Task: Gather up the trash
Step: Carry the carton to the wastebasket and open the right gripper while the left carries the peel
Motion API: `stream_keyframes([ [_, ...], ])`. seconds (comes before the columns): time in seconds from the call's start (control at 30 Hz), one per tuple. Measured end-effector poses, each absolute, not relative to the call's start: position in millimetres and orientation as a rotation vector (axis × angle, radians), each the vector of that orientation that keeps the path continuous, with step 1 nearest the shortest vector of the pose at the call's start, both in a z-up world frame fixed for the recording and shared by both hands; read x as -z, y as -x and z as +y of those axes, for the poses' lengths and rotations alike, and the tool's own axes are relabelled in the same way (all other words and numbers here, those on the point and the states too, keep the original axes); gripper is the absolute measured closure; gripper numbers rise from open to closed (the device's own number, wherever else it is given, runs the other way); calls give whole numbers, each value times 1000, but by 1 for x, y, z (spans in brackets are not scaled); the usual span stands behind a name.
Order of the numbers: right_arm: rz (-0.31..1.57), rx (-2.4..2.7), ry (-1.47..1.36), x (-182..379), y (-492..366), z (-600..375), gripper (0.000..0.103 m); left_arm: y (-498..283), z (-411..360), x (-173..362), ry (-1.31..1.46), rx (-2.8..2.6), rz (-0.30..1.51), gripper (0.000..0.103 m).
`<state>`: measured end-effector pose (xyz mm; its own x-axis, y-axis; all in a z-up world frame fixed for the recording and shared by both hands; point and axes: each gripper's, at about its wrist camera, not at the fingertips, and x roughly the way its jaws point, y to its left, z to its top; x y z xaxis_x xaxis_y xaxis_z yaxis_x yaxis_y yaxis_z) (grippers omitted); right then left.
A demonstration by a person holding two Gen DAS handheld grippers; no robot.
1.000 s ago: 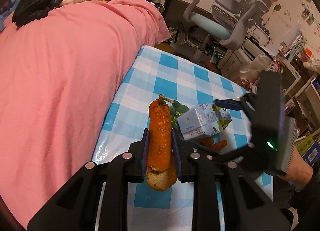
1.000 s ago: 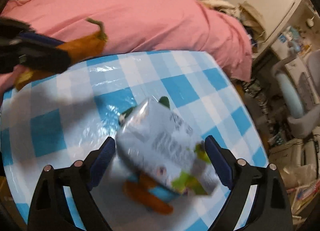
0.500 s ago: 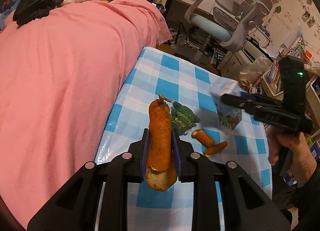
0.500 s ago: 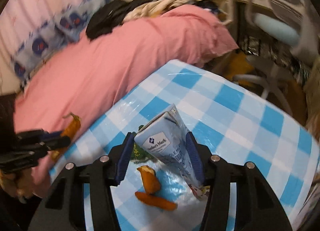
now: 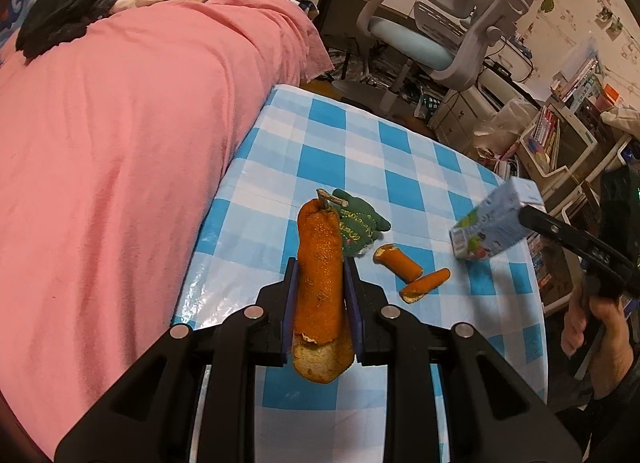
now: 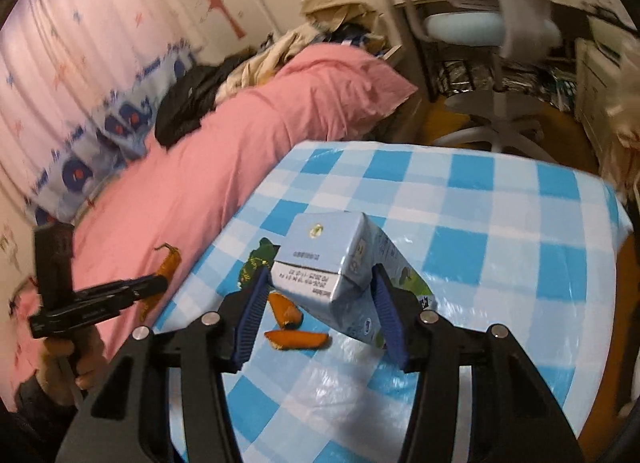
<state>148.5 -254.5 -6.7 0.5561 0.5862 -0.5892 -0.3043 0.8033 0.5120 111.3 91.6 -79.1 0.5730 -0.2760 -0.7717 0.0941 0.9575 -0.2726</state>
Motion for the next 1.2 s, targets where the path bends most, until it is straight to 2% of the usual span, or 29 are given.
stream_keyframes([
  [0.27,727,-620,-515,-22,-104,-271,52,-112,89,79,202,230,938,82],
  [0.63,732,-746,-548,-35,-34,-253,52,-99,81,83,161,245,943,82],
  [0.97,822,-856,-563,-21,41,-218,52,-74,80,80,139,262,932,82],
  [1.2,960,-897,-530,24,78,-183,52,-46,85,72,170,287,903,82],
])
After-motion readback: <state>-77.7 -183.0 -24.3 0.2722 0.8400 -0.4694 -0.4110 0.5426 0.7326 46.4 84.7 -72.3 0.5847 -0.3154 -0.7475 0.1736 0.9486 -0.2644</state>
